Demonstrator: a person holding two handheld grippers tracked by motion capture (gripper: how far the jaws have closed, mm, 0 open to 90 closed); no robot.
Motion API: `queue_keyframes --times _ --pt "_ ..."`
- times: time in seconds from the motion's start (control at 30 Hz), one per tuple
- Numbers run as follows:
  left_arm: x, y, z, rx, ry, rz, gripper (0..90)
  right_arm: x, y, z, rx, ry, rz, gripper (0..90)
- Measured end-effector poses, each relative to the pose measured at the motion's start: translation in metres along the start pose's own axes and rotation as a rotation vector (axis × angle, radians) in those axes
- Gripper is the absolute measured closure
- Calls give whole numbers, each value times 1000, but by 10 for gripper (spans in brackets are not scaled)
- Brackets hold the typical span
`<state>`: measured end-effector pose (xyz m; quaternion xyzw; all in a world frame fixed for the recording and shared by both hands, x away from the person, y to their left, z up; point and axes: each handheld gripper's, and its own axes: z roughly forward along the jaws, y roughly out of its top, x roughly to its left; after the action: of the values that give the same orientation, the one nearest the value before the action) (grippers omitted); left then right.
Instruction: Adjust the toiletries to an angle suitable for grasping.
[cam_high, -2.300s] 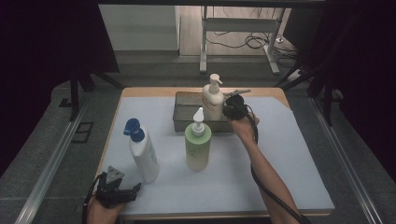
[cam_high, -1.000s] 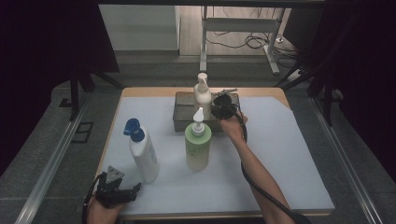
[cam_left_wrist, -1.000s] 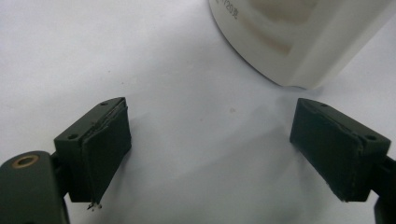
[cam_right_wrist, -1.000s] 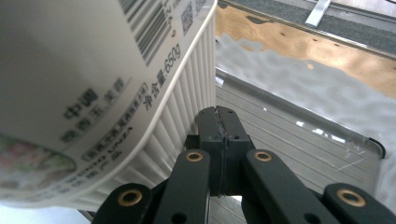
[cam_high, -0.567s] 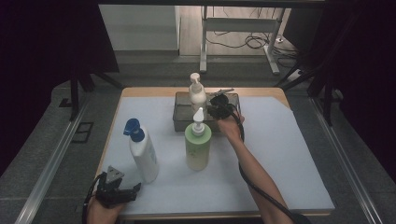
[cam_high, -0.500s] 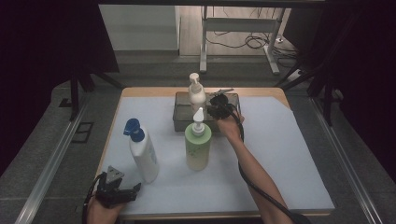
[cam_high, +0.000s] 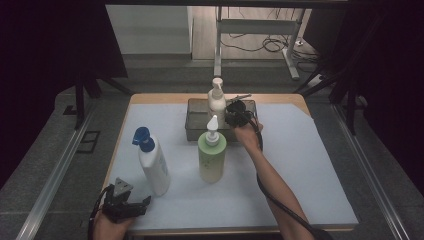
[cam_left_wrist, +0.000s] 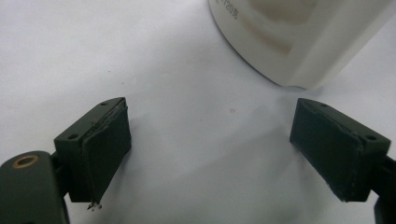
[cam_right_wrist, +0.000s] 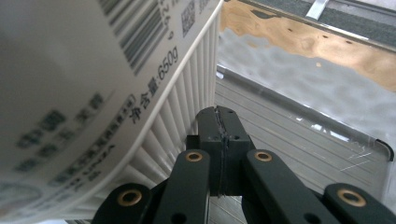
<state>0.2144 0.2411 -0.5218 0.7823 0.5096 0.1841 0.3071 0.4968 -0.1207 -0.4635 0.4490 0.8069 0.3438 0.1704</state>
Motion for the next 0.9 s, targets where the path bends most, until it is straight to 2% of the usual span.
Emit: queue_keyframes --times 0.23,0.53,0.73,0.9 --pt "0 0 0 0 -1 0 120 3 -1 3 22 3 -11 893" --pt "0 0 0 -2 0 -2 120 3 -1 3 26 -2 -16 892" --pt "0 0 0 0 0 0 120 1 1 -3 -3 11 0 892" --pt "0 0 0 -1 0 0 120 -1 5 -16 -39 31 11 891"
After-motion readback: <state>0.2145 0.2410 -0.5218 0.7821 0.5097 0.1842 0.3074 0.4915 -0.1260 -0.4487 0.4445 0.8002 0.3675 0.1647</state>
